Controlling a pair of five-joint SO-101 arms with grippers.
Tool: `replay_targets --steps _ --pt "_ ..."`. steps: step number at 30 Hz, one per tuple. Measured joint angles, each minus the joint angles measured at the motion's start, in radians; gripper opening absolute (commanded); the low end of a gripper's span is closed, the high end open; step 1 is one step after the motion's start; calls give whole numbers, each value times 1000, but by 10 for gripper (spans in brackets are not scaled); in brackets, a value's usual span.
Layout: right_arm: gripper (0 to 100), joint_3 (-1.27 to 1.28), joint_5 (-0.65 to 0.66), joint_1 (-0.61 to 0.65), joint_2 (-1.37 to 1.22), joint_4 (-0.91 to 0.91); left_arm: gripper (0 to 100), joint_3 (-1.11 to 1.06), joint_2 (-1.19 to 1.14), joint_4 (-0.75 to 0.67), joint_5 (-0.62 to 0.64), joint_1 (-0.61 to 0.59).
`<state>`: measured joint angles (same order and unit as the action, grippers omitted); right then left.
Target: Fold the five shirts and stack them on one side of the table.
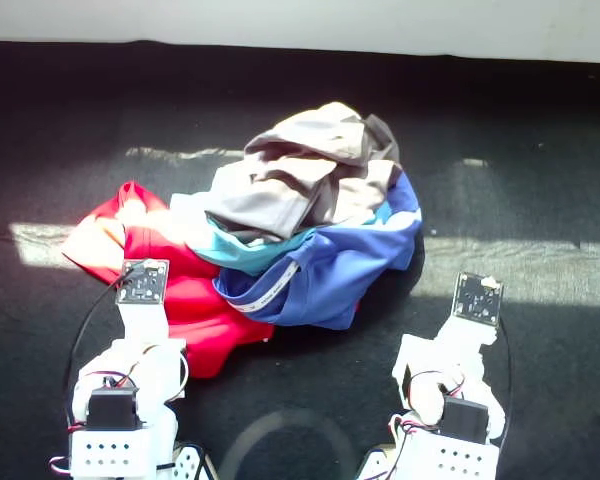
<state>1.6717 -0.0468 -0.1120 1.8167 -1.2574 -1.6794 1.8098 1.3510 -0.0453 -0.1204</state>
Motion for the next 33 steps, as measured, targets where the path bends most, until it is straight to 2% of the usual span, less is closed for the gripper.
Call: replay_targets --steps 12,17,19,24,29,33 --pt "6 0 0 0 0 0 10 -2 -5 -34 -2 0" --pt "6 0 0 0 0 0 12 -2 -6 -173 -2 0" --pt "6 0 0 0 0 0 56 -2 -6 -273 -2 0" --pt "6 0 0 0 0 0 250 -2 -6 -549 -2 0" --pt "6 0 0 0 0 0 270 46 -8 -600 -2 -46" --pt "6 0 0 0 0 0 270 176 -8 -572 -20 -75"
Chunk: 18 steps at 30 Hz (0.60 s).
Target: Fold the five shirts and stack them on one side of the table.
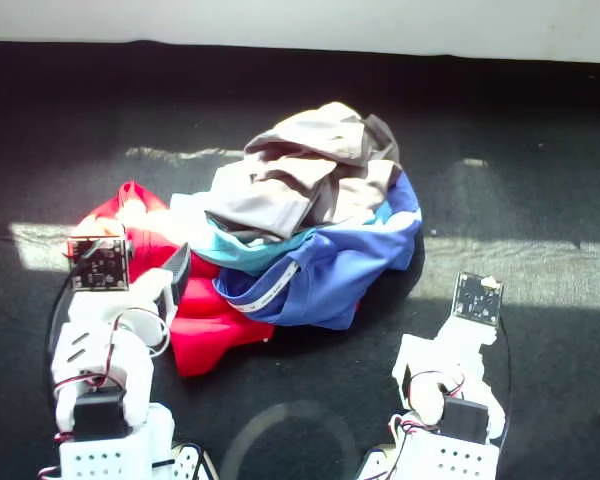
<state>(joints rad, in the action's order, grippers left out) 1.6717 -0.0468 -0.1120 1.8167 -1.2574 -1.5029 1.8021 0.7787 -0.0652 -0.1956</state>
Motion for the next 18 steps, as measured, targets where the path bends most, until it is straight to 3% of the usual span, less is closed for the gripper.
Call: replay_targets --steps 5,10,18 --pt "6 0 0 0 0 0 270 117 0 109 -68 52" --pt "6 0 0 0 0 0 270 193 -26 120 -77 77" --pt "6 0 0 0 0 0 271 563 -470 170 -77 77"
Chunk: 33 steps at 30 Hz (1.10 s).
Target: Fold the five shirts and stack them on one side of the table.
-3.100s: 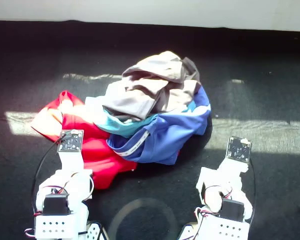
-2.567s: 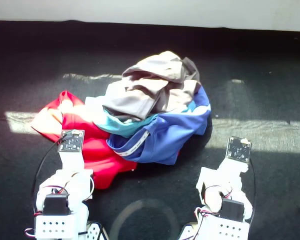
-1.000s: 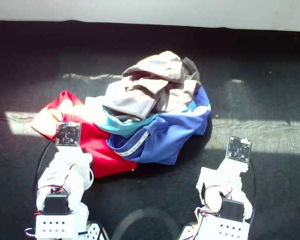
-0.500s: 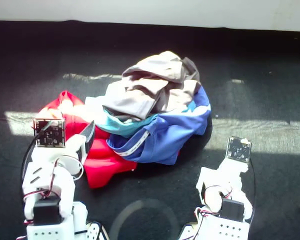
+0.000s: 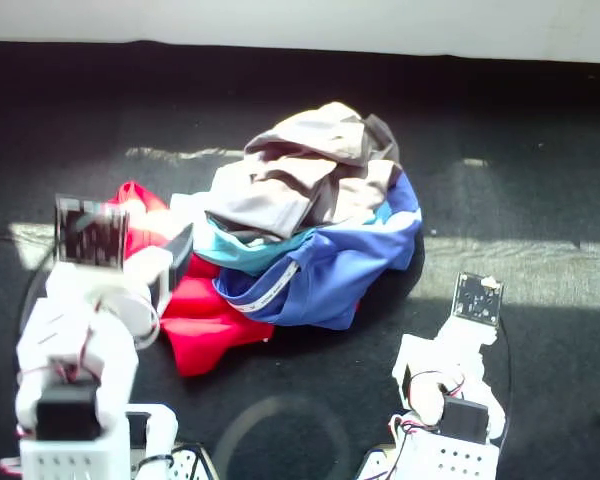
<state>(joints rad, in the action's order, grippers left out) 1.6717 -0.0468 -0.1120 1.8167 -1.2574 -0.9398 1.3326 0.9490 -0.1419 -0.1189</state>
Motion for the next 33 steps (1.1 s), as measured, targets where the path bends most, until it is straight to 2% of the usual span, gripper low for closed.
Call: replay_targets --steps 7,11,16,19,28,30,33 --pt "6 0 0 0 0 0 339 331 -511 100 12 71" --pt "6 0 0 0 0 0 341 414 -694 110 146 150" --pt "6 0 0 0 0 0 343 506 -876 189 301 276" --pt "6 0 0 0 0 0 343 552 -999 196 321 325" --pt "6 0 0 0 0 0 335 723 -1413 213 328 322" --pt "6 0 0 0 0 0 278 758 -1465 253 295 316" --pt "6 0 0 0 0 0 85 796 -1519 307 230 318"
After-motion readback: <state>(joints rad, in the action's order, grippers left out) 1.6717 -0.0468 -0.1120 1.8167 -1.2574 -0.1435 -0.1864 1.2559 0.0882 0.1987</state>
